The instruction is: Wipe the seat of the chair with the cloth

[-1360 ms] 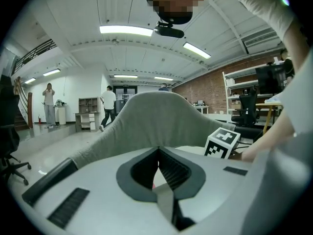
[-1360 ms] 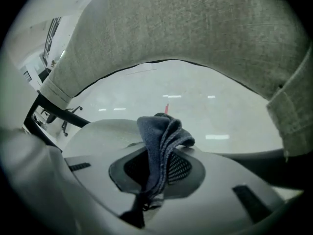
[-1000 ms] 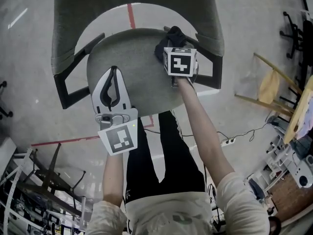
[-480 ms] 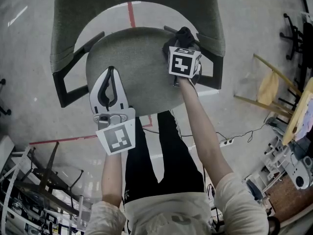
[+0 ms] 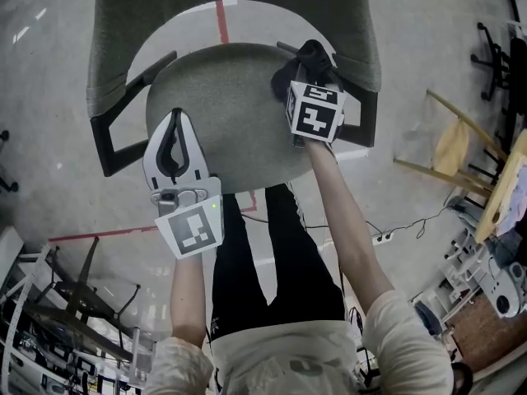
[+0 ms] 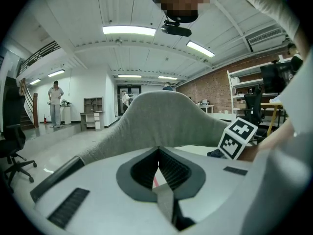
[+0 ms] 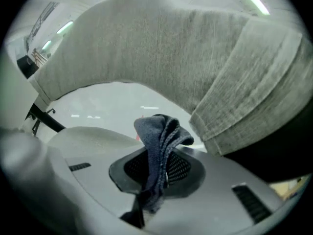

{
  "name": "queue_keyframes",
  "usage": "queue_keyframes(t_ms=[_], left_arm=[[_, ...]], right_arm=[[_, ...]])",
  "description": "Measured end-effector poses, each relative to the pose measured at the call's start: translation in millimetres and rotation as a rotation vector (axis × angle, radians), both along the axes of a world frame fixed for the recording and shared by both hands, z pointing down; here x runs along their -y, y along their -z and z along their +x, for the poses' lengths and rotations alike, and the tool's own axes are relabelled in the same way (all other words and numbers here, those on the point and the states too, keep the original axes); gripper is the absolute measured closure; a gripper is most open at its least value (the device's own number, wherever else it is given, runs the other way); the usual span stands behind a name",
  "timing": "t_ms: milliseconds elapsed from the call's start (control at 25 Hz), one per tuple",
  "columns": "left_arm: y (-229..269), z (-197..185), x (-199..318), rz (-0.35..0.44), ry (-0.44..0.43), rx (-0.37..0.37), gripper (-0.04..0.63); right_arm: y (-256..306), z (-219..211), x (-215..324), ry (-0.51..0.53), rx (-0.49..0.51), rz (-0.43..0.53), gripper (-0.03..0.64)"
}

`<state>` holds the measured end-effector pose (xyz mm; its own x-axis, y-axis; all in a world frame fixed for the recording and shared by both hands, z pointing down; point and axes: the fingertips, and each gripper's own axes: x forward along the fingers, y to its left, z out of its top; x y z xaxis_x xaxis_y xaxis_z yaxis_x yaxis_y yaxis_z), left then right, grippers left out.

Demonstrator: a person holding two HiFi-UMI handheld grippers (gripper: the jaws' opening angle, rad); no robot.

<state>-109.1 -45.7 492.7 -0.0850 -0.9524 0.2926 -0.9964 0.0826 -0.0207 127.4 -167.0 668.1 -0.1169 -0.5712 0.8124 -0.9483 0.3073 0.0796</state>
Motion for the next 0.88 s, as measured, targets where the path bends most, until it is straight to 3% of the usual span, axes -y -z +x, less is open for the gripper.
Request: queue_keyframes(t_ms=[200, 440, 600, 880], left_arm=[[4.3, -19.1, -8.5, 0.004, 0.032, 0.019, 0.580], [14.1, -47.5, -27.9, 0.034, 0.102, 0.054, 0.580], [28.5, -62.3, -48.2, 0.069, 0.167, 0.098, 0.580], [37.8, -97.1, -80.8, 0.087, 0.253, 0.093, 0.580]], right_arm=[[76.0, -37.0, 2.7, 0.032, 0.182, 0.145, 0.560], [182.8, -112.0, -15.7, 0.140, 0.456, 0.295, 0.560], [201.0, -169.8, -46.5, 0.240, 0.619, 0.244, 0.560], [175.9, -264.6, -120.4, 0.339, 0.787, 0.035, 0.560]])
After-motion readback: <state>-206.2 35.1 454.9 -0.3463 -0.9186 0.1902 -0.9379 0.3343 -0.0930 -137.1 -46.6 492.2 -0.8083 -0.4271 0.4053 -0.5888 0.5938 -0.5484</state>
